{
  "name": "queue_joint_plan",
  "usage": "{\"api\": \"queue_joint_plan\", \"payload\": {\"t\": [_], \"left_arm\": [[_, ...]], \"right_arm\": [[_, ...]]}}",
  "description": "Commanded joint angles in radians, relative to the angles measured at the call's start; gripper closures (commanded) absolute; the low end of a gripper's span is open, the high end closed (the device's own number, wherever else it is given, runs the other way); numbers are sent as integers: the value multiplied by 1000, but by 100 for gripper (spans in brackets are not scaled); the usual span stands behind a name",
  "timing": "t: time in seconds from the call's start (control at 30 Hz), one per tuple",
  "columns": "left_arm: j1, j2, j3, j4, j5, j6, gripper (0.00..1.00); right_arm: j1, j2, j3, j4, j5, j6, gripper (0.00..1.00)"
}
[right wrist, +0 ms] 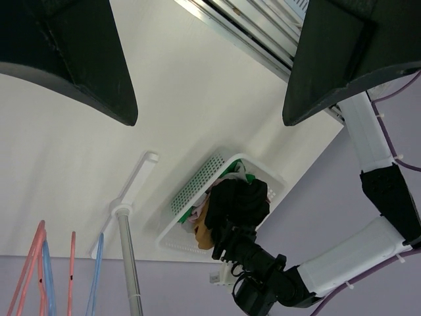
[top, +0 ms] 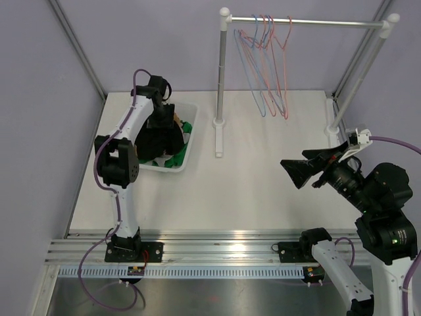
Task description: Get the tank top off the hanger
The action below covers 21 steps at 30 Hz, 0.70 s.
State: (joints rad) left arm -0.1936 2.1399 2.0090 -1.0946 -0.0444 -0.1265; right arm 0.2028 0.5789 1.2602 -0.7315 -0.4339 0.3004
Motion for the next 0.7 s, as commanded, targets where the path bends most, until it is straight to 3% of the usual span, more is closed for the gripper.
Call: {"api": "queue_joint_plan", "payload": {"t": [0.0,0.07,0.27,0.33,0.53,0.67], "left_arm": [[6,-115,-65,36,112,-82,42],[5,-156,-73,58,133,-99,33],[5,-323,-85,122,192,-127,20],[5,-396,-104,151,209,-130,1],[5,-534,-127,131,135,-133,1],[2,-766,-264,160,-3,-143,1]], "right_arm": [[3,22,36,-5,26,-38,1],[3,32,47,-23,44,-44,1],[3,62,48,-57,92,-73,1],[3,70,45,-77,113,-83,1],[3,104,76,-143,179,-96,1],[3,119,111,-206,259,-104,1]]}}
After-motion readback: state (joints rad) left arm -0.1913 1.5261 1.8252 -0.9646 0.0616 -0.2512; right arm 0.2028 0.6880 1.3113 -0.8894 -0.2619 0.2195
